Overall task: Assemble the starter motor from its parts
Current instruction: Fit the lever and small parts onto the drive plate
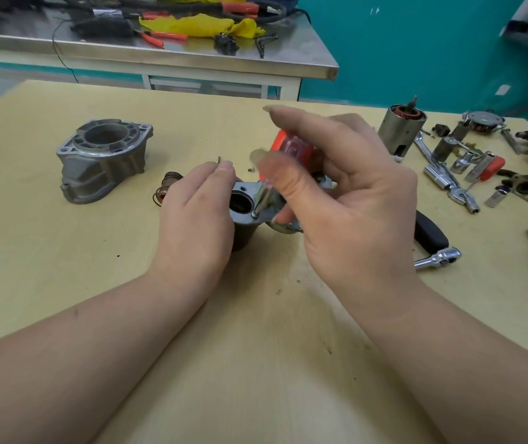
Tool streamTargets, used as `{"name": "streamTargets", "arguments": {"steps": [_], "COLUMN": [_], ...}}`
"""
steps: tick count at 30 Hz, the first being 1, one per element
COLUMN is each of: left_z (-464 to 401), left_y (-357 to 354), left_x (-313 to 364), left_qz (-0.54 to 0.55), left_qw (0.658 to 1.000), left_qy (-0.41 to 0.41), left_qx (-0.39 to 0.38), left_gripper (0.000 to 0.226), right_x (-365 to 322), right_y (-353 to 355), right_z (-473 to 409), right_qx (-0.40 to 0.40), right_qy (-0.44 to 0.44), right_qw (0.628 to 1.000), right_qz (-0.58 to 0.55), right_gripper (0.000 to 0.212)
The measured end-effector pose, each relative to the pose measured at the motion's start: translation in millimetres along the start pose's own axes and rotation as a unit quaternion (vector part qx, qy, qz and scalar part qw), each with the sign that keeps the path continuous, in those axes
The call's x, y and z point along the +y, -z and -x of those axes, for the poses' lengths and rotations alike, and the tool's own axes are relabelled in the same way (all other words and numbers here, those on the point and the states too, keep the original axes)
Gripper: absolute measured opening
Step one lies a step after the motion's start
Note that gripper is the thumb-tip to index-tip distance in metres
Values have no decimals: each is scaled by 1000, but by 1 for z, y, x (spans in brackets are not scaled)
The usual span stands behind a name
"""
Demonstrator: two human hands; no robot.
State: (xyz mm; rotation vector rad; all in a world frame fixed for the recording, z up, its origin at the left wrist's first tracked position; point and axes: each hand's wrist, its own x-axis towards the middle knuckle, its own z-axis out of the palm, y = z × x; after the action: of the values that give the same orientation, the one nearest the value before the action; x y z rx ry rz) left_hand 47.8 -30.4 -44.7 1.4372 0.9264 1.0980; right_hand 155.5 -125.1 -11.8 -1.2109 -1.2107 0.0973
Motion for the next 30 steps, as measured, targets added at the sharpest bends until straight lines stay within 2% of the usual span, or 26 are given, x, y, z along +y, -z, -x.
{"name": "streamTargets", "arguments": {"steps": [4, 8, 11, 15, 18, 20, 22, 25, 28, 30], "left_z": [1, 1, 1, 1, 0, 0, 0, 1, 1, 0], "left_y": [0, 0, 0, 0, 0, 0, 0, -1, -1, 0], "left_x": [0, 1, 1, 0, -1, -1, -2, -1, -1, -1], "left_qz": [8, -8, -9, -1, -23, -11, 7, 12, 7, 3], "left_qw": [1000, 1000, 1000, 1000, 1000, 1000, 1000, 1000, 1000, 1000], "left_qy": [7, -6, -7, -4, -22, -12, 3, 3, -4, -7], "left_qx": [1, -5, -7, -4, -5, -1, 3, 4, -4, -11], "left_gripper": [40, 40, 41, 40, 37, 37, 40, 40, 37, 35], "right_x": [1, -2, 0, 1, 1, 2, 4, 1, -1, -2], "right_y": [5, 1, 2, 4, 1, -1, 0, 2, -2, -4], "right_z": [2, -2, -1, 3, 0, -1, 1, 3, 0, 0], "right_qx": [-21, 11, 3, -19, 7, 10, -1, -23, 8, 6], "right_qy": [-5, -19, -6, -46, -17, -3, -5, -38, -29, -13], "right_qw": [999, 999, 999, 996, 1000, 1000, 999, 995, 999, 1000], "right_qz": [-24, -30, -32, -77, -20, -8, -42, -91, -43, -19], "right_gripper": [30, 30, 24, 35, 43, 37, 27, 26, 35, 34]}}
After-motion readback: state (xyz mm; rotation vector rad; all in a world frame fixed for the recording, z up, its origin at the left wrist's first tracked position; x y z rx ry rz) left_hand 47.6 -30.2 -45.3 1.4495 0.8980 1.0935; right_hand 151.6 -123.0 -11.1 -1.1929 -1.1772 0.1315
